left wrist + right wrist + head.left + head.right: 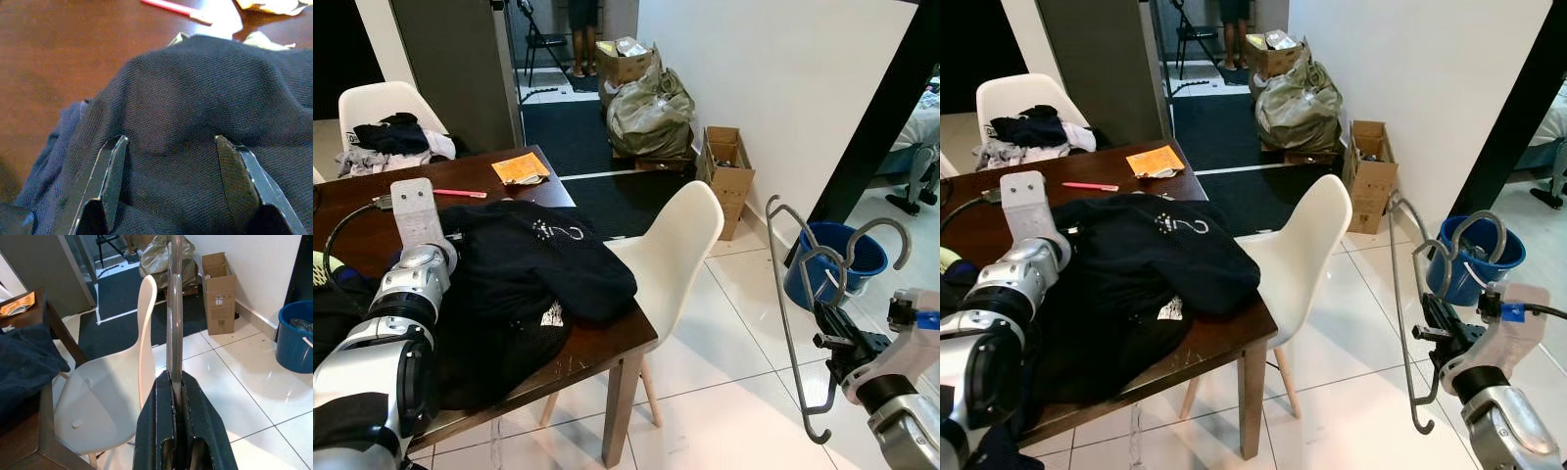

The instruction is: Hang hanger

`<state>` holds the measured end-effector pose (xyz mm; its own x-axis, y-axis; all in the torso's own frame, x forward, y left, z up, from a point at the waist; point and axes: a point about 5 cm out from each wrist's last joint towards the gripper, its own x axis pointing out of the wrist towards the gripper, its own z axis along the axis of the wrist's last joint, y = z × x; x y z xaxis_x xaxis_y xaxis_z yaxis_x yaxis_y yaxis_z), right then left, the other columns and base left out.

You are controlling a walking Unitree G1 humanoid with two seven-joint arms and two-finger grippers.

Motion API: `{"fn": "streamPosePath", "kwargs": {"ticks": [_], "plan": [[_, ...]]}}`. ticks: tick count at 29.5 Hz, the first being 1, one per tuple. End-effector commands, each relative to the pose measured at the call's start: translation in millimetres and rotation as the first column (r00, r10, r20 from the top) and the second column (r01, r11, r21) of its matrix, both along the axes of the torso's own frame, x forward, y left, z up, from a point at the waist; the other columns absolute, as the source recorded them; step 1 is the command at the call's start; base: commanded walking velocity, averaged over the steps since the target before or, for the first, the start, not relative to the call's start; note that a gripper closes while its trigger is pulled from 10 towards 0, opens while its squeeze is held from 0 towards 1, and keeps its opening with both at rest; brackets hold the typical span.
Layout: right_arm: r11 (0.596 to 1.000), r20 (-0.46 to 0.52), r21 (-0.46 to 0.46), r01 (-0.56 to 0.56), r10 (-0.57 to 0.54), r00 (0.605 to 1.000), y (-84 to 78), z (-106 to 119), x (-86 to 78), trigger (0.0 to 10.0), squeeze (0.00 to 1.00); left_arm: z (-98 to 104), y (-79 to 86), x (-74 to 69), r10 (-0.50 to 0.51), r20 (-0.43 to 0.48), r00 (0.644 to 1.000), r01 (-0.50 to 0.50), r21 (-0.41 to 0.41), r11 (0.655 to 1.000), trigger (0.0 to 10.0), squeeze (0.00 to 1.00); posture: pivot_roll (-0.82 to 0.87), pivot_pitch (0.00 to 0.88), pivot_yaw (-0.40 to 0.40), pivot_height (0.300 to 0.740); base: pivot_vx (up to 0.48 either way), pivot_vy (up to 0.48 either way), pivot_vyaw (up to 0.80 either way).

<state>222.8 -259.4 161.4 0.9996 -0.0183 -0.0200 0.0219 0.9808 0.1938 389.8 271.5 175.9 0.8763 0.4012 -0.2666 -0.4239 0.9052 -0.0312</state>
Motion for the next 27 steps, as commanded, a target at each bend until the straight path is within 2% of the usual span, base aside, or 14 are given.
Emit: {"fn": "streamPosePath", "kwargs": {"ticks": [1,5,6,13,19,21,23,25,27], "plan": [[1.000,-0.005,-0.002,-0.016,0.016,1.000,0.9,2.6,-1.6,10.0,0.00,-25.8,4.2,-10.4,-0.005,-0.132,0.991,0.000,-0.039,0.999,10.0,0.00,-0.17,0.125,-0.032,0.740,0.000,0.000,0.00],[1.000,-0.012,-0.008,-0.017,0.017,1.000,-0.1,3.3,-3.6,10.0,0.00,-29.4,1.0,-10.8,-0.012,-0.166,0.986,0.004,-0.043,0.999,10.0,0.00,-0.17,0.126,-0.035,0.740,0.000,0.000,0.00],[1.000,-0.015,-0.011,-0.018,0.018,1.000,-0.1,3.3,-3.7,10.0,0.00,-29.9,-0.1,-10.7,-0.011,-0.170,0.985,0.003,-0.047,0.999,0.0,0.00,-0.18,0.126,-0.035,0.740,0.000,0.000,0.00],[1.000,-0.020,-0.016,-0.019,0.018,1.000,-0.4,3.2,-2.8,10.0,0.00,-34.0,-3.1,-11.4,-0.029,-0.193,0.981,0.019,-0.050,0.999,0.0,0.00,-0.18,0.126,-0.036,0.740,0.000,0.000,0.00],[1.000,-0.024,-0.016,-0.016,0.016,1.000,-0.5,1.9,-0.4,10.0,0.00,-29.0,-3.8,-9.0,-0.039,-0.167,0.985,0.028,-0.067,0.997,0.0,0.00,-0.17,0.118,-0.034,0.740,0.000,0.000,0.00],[1.000,-0.023,-0.017,-0.013,0.013,1.000,-1.0,1.8,0.7,10.0,0.00,-22.9,-5.3,-5.9,-0.041,-0.132,0.990,0.031,-0.076,0.997,0.0,0.00,-0.17,0.117,-0.031,0.740,0.000,0.000,0.00],[1.000,-0.020,-0.013,-0.011,0.011,1.000,-0.4,1.7,1.7,10.0,0.00,-10.6,-3.4,-1.9,-0.037,-0.069,0.997,0.032,-0.071,0.997,0.0,0.00,-0.17,0.114,-0.030,0.740,0.000,0.000,0.00],[1.000,-0.019,-0.012,-0.011,0.011,1.000,-0.2,1.7,1.9,10.0,0.00,-7.6,-2.7,-1.1,-0.037,-0.055,0.998,0.033,-0.069,0.997,0.0,0.00,-0.17,0.114,-0.030,0.740,0.000,0.000,0.00],[1.000,-0.008,0.008,-0.010,0.011,1.000,2.2,0.8,5.8,10.0,0.00,42.5,13.6,6.2,0.001,0.142,0.990,0.003,-0.032,0.999,0.0,0.00,-0.13,0.102,-0.023,0.740,0.000,0.000,0.00]]}}
